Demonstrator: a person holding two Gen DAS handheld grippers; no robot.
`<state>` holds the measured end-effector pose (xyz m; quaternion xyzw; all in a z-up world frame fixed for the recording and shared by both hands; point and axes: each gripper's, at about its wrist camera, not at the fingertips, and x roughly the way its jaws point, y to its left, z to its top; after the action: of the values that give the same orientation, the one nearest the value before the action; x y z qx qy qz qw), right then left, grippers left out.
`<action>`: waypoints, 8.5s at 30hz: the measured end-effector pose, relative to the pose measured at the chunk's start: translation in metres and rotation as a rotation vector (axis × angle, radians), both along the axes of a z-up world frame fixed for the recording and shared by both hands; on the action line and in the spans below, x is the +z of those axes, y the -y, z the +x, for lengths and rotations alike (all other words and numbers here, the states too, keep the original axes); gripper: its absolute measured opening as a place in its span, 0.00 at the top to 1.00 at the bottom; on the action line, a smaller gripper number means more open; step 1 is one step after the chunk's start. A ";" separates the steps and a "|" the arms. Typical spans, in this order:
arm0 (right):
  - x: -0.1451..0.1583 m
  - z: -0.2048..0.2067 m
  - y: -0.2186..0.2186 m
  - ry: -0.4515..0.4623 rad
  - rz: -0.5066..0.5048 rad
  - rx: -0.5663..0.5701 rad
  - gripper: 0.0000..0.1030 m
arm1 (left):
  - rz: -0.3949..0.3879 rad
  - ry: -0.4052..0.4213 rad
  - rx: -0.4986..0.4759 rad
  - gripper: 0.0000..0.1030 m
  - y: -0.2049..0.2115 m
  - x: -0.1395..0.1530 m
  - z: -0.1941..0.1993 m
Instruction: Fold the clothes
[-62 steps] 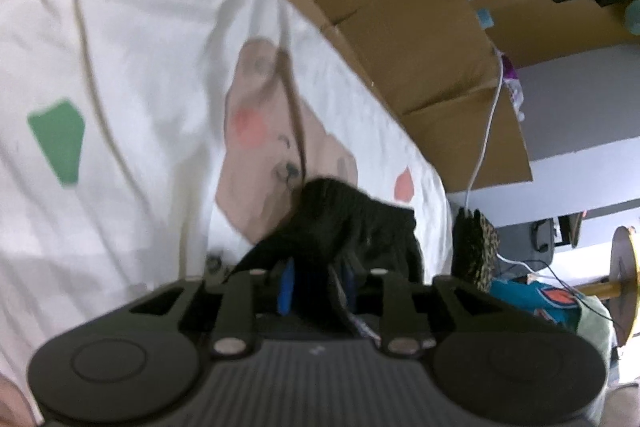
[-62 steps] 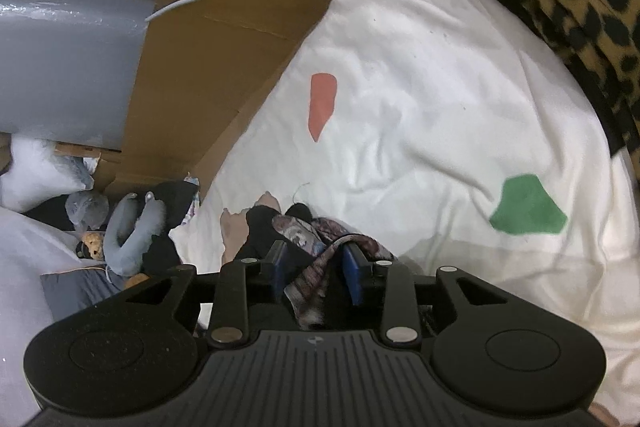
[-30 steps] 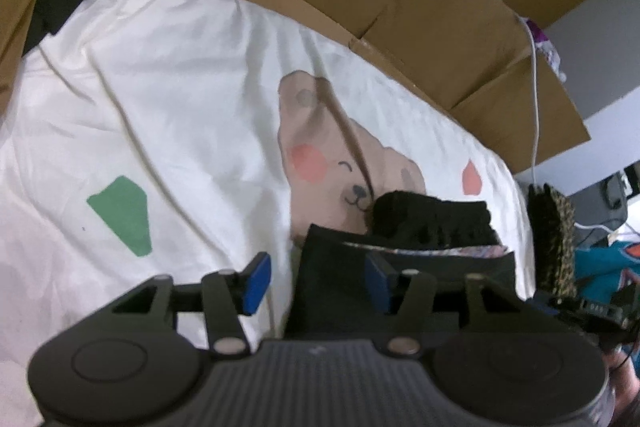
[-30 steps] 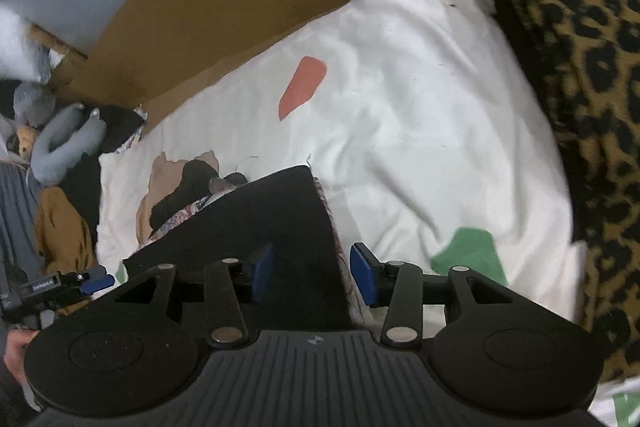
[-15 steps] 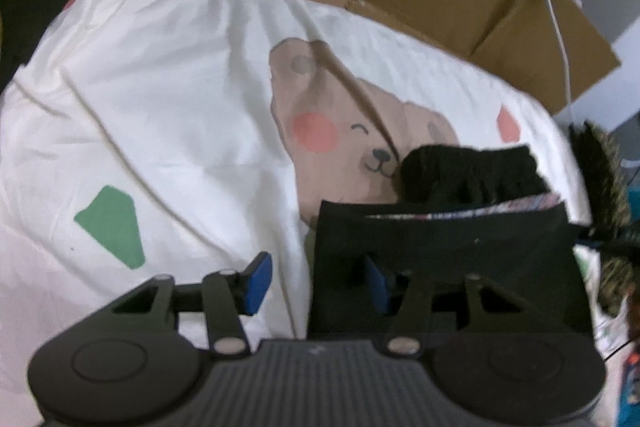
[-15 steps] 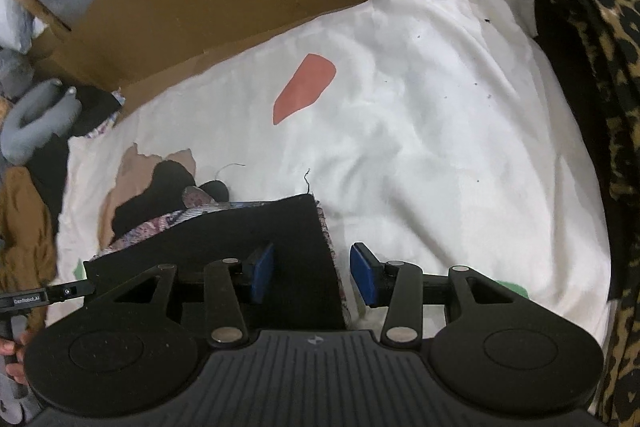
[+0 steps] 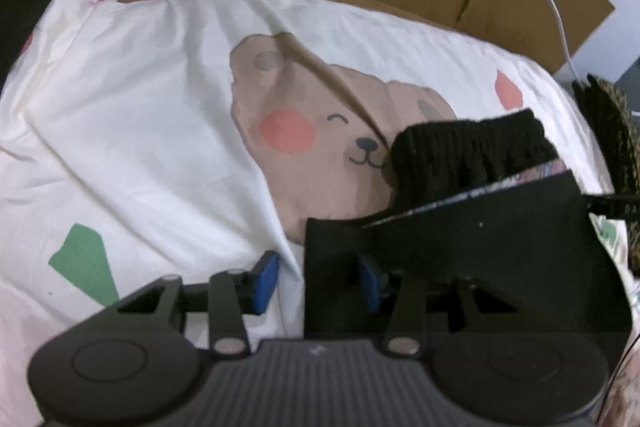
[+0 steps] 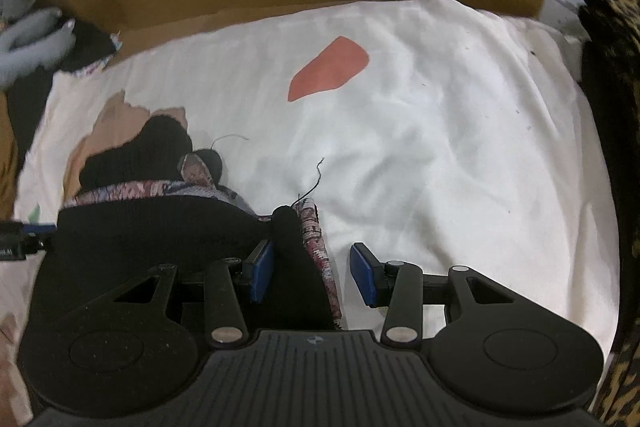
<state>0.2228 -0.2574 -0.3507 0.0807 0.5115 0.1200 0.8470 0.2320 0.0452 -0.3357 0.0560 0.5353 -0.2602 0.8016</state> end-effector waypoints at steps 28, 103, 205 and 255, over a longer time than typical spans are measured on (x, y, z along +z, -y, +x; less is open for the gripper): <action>0.002 -0.008 0.011 0.020 -0.022 0.011 0.91 | 0.108 0.225 -0.187 0.62 0.025 0.010 -0.023; 0.014 -0.012 0.022 0.076 0.066 -0.078 0.78 | -0.096 0.014 0.095 0.93 -0.022 0.028 -0.003; 0.069 0.016 -0.062 0.249 -0.038 0.093 0.88 | -0.126 0.182 0.098 0.84 0.029 0.049 0.006; 0.048 0.016 -0.101 0.261 -0.151 0.225 0.60 | -0.100 0.166 -0.145 0.84 0.101 0.014 -0.010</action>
<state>0.2388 -0.1565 -0.3027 -0.0571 0.4105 0.1844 0.8912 0.2224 -0.0562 -0.3221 0.0757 0.4479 -0.3385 0.8241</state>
